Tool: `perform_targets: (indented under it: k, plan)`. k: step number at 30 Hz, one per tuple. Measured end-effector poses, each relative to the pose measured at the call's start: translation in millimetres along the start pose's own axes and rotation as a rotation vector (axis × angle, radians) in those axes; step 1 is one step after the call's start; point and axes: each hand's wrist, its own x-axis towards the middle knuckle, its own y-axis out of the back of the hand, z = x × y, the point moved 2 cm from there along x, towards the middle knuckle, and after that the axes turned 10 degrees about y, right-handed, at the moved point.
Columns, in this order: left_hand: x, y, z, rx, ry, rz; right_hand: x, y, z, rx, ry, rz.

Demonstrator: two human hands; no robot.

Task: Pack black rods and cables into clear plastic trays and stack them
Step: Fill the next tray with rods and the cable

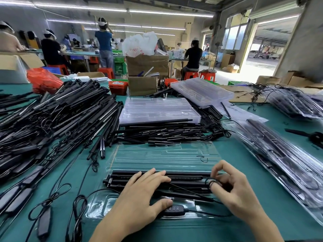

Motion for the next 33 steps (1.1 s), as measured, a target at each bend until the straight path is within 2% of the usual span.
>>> perform_targets:
  k: [4, 8, 14, 19, 23, 28, 33]
  plan:
    - [0.3, -0.4, -0.1, -0.015, -0.001, 0.007, 0.5, -2.5, 4.3, -0.298, 0.043, -0.194]
    - [1.2, -0.7, -0.3, -0.021, -0.003, 0.003, -4.0, 1.6, 6.8, -0.438, 0.071, -0.228]
    - [1.9, -1.2, -0.2, -0.020, -0.005, 0.001, -5.6, 1.1, -0.1, -0.430, 0.200, -0.300]
    - [0.2, -2.4, -0.4, 0.011, -0.014, 0.008, -5.6, 3.7, -2.2, -0.374, 0.176, -0.410]
    - [-0.5, -2.9, -0.1, 0.015, -0.016, 0.011, -4.4, 4.1, -1.5, -0.316, 0.144, -0.394]
    - [-0.9, -3.3, 0.6, 0.027, -0.013, 0.014, -8.1, 0.5, 0.6, -0.300, 0.135, -0.289]
    - [-1.0, -3.4, 1.2, 0.029, -0.018, 0.022, -6.8, -7.9, 2.2, -0.525, 0.093, -0.197]
